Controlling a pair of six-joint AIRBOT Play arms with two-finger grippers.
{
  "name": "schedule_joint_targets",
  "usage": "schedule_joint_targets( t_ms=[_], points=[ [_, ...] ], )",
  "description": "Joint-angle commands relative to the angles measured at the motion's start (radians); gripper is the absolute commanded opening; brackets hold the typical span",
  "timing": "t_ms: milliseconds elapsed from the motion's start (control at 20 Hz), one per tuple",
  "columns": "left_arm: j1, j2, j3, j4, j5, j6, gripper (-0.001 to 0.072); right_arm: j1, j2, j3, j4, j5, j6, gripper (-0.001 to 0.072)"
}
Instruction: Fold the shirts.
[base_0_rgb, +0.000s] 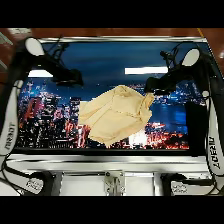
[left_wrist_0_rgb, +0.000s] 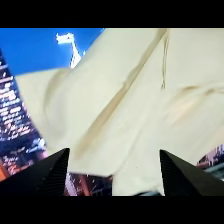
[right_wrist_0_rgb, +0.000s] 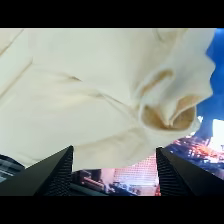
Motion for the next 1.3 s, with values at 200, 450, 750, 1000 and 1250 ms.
schedule_joint_targets(
  t_ms=[200, 450, 750, 1000, 1250],
  points=[
    [0.185, 0.612, -1.022, -0.181, 0.221, 0.096, 0.0672, -0.391, 0.131, -0.138, 0.019, 0.249, -0.097, 0.0627],
    [0.183, 0.804, -1.656, -0.580, 0.651, 0.213, 0.0665, -0.518, 0.231, -0.442, 0.129, 0.182, -0.110, 0.0627],
    [0.111, 0.660, -1.632, -0.809, 0.782, 0.398, 0.0661, -0.431, 0.232, -0.492, 0.141, 0.118, -0.102, 0.0627],
    [-0.056, 0.430, -1.468, -0.863, 0.856, 0.432, 0.0659, -0.374, 0.224, -0.492, 0.142, 0.045, -0.049, 0.0626],
    [-0.125, 0.327, -1.355, -0.859, 0.796, 0.463, 0.0041, -0.290, 0.165, -0.540, 0.130, 0.060, -0.046, 0.0626]
  ],
)
